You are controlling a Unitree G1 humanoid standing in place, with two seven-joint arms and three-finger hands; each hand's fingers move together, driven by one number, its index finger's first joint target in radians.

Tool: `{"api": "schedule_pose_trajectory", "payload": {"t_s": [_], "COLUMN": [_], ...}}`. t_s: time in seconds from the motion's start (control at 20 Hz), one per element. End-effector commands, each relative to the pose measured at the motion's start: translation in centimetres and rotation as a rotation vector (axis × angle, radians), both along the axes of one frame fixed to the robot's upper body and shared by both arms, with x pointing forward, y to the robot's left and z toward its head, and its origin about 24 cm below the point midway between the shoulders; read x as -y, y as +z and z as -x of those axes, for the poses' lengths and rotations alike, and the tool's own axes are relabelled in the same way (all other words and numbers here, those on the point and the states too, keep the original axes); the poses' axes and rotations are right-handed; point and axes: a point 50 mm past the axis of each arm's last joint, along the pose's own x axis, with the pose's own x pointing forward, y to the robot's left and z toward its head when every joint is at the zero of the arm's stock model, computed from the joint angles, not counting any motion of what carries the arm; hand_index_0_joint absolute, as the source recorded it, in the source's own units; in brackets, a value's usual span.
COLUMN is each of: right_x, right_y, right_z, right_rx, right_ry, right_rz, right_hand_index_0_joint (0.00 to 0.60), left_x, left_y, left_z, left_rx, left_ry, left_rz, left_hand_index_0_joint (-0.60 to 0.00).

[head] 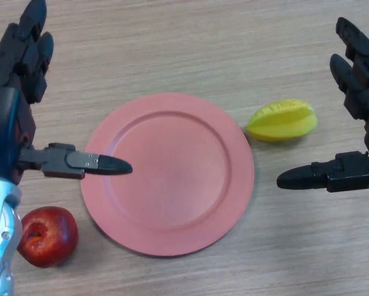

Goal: Pick up the yellow starfruit and place it on the plate

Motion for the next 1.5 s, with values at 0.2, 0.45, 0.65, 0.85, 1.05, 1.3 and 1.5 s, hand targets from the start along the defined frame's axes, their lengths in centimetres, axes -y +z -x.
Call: {"api": "schedule_pose_trajectory", "payload": {"t_s": [0.2,0.45,0.65,0.85,1.05,1.3,1.5], "right_x": [0.1,0.2,0.3,0.7,0.8,0.4,-0.3], "right_y": [3.3,3.1,2.7,2.2,2.1,1.5,0.6], "right_z": [1.1,1.1,0.9,-0.2,-2.0,-4.3,-6.2], "right_rx": [0.206,0.217,0.209,0.203,0.242,0.236,0.202], "right_ry": [0.049,0.051,0.043,0.025,0.021,0.031,0.064], "right_rz": [-0.014,0.03,0.052,0.074,0.108,0.111,0.117], "right_hand_index_0_joint": [0.0,0.0,0.0,0.0,0.0,0.0,0.0], "left_x": [-0.7,-1.2,-1.4,-1.4,-1.7,-2.5,-3.6], "left_y": [3.2,3.7,3.5,2.8,2.4,2.3,2.8], "left_z": [1.2,1.8,1.6,1.4,1.4,1.6,1.9], "left_rx": [0.231,0.285,0.278,0.237,0.221,0.226,0.237], "left_ry": [0.039,0.057,0.059,0.052,0.053,0.084,0.114], "left_rz": [-0.088,-0.064,-0.063,-0.067,-0.062,-0.068,-0.073], "left_hand_index_0_joint": [0.0,0.0,0.0,0.0,0.0,0.0,0.0]}}
